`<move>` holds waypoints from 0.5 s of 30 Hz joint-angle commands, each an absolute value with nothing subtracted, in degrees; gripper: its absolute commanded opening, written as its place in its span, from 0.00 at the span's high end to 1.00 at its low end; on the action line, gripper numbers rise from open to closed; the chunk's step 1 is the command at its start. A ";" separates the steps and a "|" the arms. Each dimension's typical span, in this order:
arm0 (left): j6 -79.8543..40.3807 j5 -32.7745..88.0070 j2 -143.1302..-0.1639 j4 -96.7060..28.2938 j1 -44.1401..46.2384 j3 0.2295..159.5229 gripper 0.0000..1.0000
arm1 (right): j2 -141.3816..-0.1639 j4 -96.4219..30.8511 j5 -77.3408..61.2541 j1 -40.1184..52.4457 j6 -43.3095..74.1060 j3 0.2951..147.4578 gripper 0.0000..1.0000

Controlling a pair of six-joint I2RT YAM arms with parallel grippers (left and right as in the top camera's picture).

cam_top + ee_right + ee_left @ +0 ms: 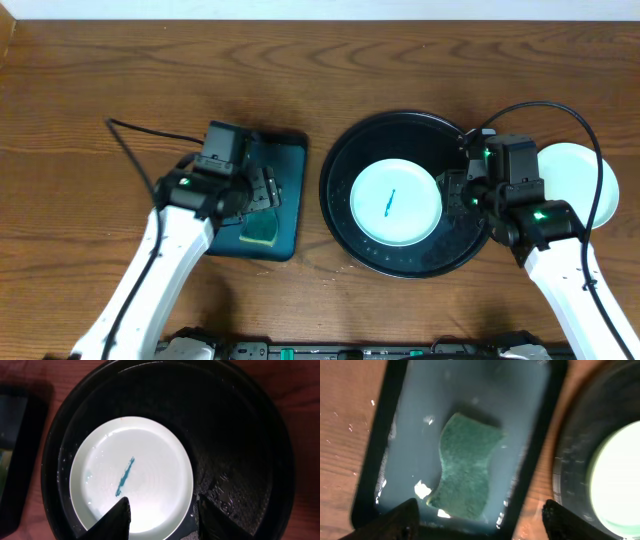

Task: Clean dirty plates on tray and stack at the side
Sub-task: 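Move right gripper back to grip the remaining mint plate rim on the tray, then grasp the sponge in the water tray with left gripper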

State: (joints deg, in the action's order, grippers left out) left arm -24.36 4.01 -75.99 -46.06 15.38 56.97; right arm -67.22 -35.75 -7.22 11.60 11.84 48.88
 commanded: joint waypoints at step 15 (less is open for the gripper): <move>-25.54 5.37 -101.27 -34.79 15.05 52.64 0.92 | -67.02 -36.71 -7.99 12.53 11.09 49.04 0.61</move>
State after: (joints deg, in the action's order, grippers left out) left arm -25.50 5.23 -98.13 -35.73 15.35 53.74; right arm -67.22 -36.62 -7.70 11.62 11.66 48.88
